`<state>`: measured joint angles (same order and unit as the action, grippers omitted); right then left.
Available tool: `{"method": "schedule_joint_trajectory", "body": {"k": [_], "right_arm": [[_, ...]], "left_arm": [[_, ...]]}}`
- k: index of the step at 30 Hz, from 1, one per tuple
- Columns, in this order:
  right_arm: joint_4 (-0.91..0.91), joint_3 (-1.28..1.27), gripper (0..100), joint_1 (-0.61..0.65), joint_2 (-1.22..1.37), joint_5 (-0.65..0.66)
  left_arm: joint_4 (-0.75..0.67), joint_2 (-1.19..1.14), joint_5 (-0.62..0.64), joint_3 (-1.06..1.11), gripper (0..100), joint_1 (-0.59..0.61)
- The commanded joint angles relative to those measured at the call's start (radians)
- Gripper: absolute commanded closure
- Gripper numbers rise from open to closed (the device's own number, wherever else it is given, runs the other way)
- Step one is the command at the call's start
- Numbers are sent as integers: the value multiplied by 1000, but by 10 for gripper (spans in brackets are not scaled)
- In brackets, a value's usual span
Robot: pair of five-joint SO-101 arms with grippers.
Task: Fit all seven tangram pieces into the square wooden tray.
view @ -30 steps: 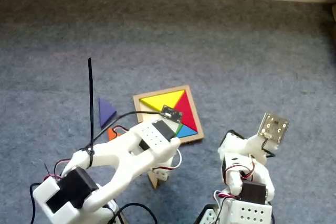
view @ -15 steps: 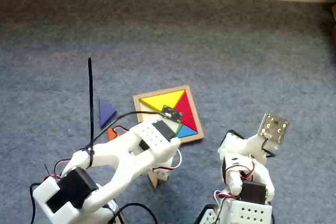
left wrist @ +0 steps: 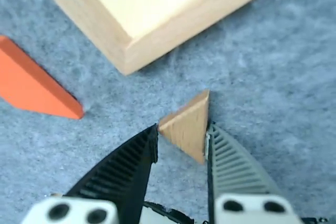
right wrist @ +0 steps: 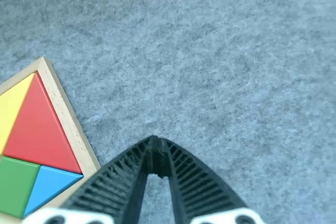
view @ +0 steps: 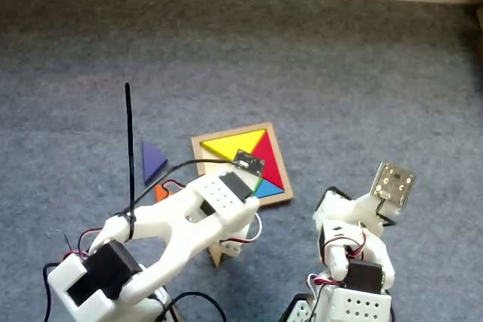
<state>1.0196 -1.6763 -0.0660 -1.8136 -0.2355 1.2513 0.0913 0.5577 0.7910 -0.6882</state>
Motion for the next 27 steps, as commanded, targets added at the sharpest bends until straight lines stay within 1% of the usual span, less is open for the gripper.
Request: {"method": "schedule_joint_trajectory", "body": {"k": [1, 5, 8, 10, 17, 21, 27], "right_arm": [[-22, -99, 994, -13, -12, 9], [-22, -99, 994, -13, -12, 9], [-22, -99, 994, -13, -12, 9], [-22, -99, 994, -13, -12, 9], [-22, -99, 994, -13, -12, 9], [-22, -99, 994, -13, -12, 9], [-22, -99, 994, -13, -12, 9]], "left_arm": [[-5, 7, -12, -44, 880, 13], [3, 8, -25, -65, 879, 16], [5, 8, -158, -99, 881, 22], [20, 8, -224, -116, 881, 22], [158, 8, -318, -226, 881, 24], [206, 8, -414, -285, 881, 79], [232, 8, -631, -390, 881, 197]]}}
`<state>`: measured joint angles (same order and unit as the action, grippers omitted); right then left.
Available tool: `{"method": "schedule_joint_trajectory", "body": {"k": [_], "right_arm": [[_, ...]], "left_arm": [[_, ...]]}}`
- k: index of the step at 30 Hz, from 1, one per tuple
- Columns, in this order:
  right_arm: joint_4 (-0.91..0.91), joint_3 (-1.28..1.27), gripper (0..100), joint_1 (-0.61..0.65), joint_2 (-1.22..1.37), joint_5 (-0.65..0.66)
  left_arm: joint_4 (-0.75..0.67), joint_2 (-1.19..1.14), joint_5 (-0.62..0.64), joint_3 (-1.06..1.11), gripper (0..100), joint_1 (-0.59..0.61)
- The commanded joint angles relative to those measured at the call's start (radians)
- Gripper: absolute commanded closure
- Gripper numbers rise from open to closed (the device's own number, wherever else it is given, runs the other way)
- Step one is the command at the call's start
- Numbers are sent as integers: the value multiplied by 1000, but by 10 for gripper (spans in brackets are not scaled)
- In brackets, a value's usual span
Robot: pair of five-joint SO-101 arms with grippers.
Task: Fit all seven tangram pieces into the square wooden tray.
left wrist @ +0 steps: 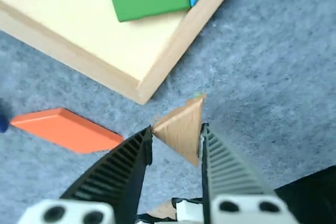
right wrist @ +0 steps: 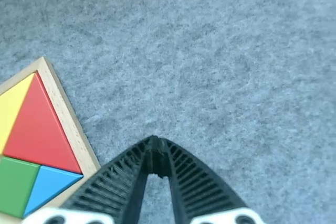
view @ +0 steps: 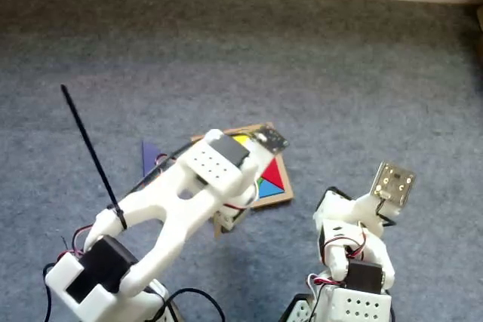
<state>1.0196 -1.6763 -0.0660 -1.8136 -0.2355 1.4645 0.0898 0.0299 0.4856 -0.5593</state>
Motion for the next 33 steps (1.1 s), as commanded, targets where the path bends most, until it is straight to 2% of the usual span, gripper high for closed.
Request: {"method": "schedule_joint_trajectory", "body": {"k": [1, 7, 16, 28, 33], "right_arm": [[-22, -99, 994, -13, -12, 9], [-22, -99, 994, -13, -12, 9], [-24, -99, 994, -12, -12, 9], [-24, -99, 994, -12, -12, 9], [-25, -99, 994, -10, -12, 9]], "left_arm": [[18, 10, -152, -104, 881, 87], [12, 10, -493, -177, 881, 159], [6, -1, -887, -197, 881, 176], [-322, -2, -1134, -45, 873, 177], [-338, -2, -1132, -44, 764, 194]]}}
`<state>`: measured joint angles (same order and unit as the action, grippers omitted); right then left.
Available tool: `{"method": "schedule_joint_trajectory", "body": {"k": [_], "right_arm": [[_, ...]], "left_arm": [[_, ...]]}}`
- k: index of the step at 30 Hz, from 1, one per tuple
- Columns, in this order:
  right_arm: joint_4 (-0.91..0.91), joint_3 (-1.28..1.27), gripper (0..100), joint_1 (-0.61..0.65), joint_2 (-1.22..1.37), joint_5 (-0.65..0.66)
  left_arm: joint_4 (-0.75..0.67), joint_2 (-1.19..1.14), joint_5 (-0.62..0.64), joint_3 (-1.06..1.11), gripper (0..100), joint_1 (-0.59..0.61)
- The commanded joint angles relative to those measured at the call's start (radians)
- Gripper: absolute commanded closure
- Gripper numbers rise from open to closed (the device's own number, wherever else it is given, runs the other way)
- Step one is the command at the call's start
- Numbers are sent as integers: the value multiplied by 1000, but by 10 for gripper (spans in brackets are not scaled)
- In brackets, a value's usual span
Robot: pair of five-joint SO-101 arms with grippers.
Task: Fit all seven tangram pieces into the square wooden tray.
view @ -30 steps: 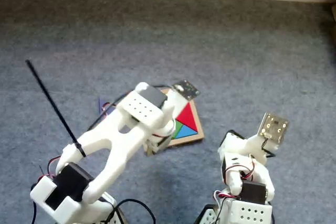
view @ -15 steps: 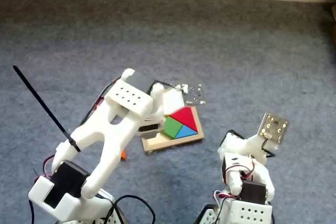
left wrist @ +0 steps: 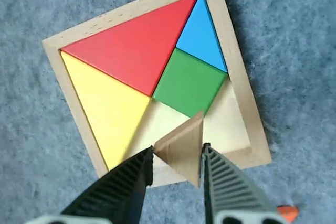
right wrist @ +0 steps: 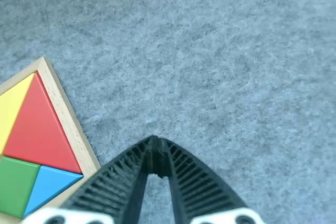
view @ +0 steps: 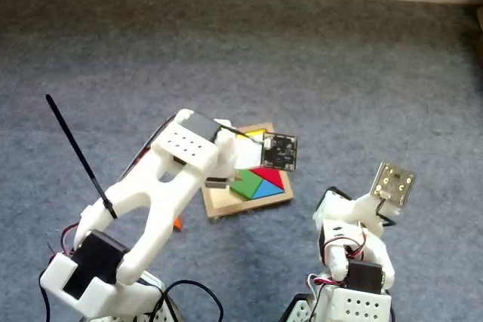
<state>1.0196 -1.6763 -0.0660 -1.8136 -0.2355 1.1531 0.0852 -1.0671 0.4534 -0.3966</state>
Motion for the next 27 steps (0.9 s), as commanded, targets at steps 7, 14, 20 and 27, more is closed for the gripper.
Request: {"method": "schedule_joint_trajectory", "body": {"k": [7, 14, 20, 27], "right_arm": [[-25, -99, 994, -10, -12, 9], [-25, -99, 994, -10, -12, 9], [-25, -99, 994, -12, -12, 9], [-25, -99, 994, -13, -12, 9]], "left_arm": [[-23, 12, -35, -28, 752, 82], [-21, 15, 114, -87, 752, 171], [-86, 1, 407, -67, 833, 182], [-287, 1, 546, 68, 803, 185]]}}
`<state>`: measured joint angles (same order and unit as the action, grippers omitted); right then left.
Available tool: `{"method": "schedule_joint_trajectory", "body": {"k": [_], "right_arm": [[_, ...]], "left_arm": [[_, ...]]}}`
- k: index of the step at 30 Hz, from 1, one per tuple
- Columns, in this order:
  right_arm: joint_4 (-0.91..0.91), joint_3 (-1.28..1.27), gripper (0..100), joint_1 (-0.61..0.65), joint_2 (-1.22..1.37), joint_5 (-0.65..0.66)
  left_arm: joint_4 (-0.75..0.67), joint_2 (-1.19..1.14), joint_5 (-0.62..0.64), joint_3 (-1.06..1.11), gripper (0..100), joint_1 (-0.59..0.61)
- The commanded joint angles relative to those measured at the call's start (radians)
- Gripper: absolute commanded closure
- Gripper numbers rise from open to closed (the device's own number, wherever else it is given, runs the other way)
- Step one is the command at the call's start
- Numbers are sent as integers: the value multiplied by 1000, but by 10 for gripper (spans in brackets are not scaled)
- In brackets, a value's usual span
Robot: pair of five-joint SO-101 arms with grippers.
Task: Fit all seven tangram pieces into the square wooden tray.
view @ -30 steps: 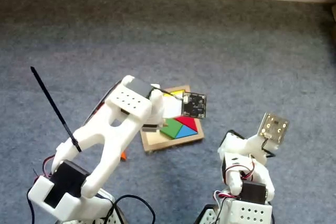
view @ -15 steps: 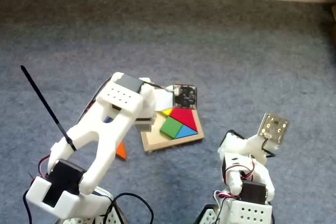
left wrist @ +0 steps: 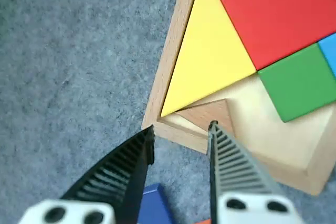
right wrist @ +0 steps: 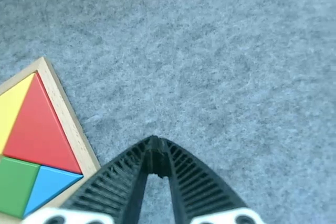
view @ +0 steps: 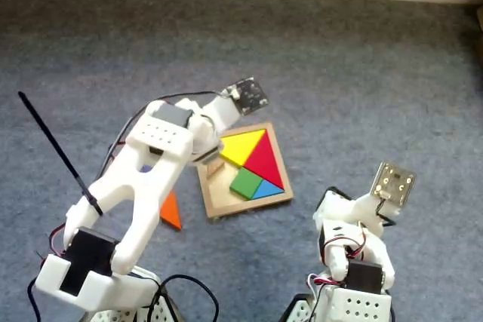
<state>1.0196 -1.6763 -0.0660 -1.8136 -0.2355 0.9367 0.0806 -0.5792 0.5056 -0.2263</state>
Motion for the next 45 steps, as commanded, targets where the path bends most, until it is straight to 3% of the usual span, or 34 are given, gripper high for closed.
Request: {"method": "schedule_joint_trajectory", "body": {"k": [1, 7, 16, 33, 37, 40, 45], "right_arm": [[-25, -99, 994, -13, -12, 9], [-25, -99, 994, -13, -12, 9], [-25, -99, 994, -13, -12, 9], [-25, -99, 994, -13, -12, 9], [-25, -99, 994, -13, -12, 9], [-25, -99, 994, -13, -12, 9], [-25, -99, 994, -13, -12, 9]], "left_arm": [[-84, 5, 72, 28, 799, 16], [-94, -12, 106, 51, 796, 50], [-43, -223, 117, -70, 800, 91], [-11, -222, 196, -84, 800, -179], [-11, -222, 198, -84, 800, -211], [-8, -217, 272, -99, 798, -216], [103, -133, 322, -163, 796, -182]]}}
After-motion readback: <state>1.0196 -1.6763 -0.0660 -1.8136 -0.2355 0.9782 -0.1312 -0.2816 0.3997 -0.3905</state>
